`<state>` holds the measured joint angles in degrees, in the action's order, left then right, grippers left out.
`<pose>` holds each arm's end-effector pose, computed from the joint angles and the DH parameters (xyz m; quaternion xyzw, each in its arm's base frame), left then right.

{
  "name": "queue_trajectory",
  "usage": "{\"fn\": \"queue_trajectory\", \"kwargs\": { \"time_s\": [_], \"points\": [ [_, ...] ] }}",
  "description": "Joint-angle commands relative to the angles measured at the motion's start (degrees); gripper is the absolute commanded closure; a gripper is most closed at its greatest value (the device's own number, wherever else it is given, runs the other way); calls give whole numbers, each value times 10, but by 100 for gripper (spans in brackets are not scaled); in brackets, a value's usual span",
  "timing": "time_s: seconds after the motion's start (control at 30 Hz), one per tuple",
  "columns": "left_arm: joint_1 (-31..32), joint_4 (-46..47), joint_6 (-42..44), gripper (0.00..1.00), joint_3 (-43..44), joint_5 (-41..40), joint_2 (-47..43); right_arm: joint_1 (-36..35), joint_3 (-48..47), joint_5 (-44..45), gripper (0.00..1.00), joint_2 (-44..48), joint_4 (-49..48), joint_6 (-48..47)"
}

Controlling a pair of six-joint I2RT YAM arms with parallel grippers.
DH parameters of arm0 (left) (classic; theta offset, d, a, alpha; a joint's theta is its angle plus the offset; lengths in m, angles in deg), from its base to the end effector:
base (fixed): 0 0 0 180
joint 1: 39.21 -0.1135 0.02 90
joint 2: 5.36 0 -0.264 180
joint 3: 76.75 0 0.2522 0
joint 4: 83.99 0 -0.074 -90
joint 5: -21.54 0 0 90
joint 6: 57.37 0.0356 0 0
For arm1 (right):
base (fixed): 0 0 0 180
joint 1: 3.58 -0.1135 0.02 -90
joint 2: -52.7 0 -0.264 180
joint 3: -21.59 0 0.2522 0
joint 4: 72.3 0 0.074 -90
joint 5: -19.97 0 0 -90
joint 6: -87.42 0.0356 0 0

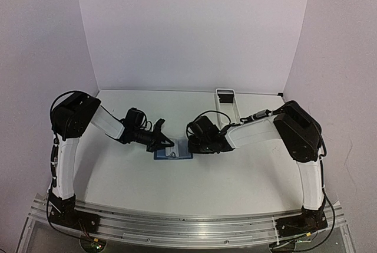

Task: Put the credit cards into the card holder
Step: Insert the credit card into the card holder.

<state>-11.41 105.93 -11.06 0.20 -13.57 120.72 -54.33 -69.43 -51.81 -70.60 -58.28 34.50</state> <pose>0.3524 -0.2187 0.0764 0.0849 0.8213 -0.5603 0.0657 0.2950 0.3435 0.1215 -0.0506 0.9170 0.1490 0.3667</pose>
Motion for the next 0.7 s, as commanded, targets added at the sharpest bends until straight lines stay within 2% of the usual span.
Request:
{"fn": "queue_trajectory", "kwargs": {
  "time_s": [0.0,0.23,0.3,0.43,0.5,0.67],
  "points": [
    [6,23,-3,100,-2,-19,15,-7,-5,-69,68,-19,26,12],
    [33,-44,16,99,47,-37,28,-8,-10,-79,68,-21,26,20],
    [32,-127,52,90,77,-62,23,-7,-6,-72,68,-16,26,20],
    [33,-298,95,57,127,-124,-2,-8,1,-60,68,-7,26,11],
    [35,-351,102,46,150,-158,-16,-7,1,-56,68,-5,25,8],
    [45,-470,119,34,207,-210,-22,-8,-2,-55,68,-4,26,4]
  ]
}}
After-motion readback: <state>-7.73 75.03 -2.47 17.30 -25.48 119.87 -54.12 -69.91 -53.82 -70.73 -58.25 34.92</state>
